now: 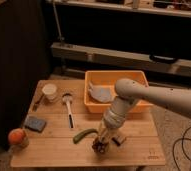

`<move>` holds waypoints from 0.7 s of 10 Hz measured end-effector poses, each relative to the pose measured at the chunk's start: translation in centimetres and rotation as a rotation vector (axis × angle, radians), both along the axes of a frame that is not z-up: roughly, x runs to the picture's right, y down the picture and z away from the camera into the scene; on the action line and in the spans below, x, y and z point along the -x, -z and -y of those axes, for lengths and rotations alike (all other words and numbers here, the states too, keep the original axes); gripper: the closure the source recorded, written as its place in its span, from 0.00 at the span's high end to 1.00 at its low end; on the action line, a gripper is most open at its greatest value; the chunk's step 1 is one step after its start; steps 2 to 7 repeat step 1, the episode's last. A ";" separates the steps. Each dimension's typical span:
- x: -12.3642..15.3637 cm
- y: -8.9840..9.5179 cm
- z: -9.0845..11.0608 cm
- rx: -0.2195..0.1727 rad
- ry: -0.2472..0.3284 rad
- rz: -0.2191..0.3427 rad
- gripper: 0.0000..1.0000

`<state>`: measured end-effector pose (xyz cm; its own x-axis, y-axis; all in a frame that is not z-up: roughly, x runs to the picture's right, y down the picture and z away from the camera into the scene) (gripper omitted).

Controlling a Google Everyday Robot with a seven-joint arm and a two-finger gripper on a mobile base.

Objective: Place grapes in plastic cup

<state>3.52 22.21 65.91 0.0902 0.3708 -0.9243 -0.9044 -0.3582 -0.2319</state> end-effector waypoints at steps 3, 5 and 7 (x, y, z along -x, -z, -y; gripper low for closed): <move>0.4 0.2 0.6 -0.030 0.014 -0.012 0.46; 0.4 0.2 0.6 -0.030 0.014 -0.012 0.46; 0.4 0.2 0.6 -0.030 0.014 -0.012 0.46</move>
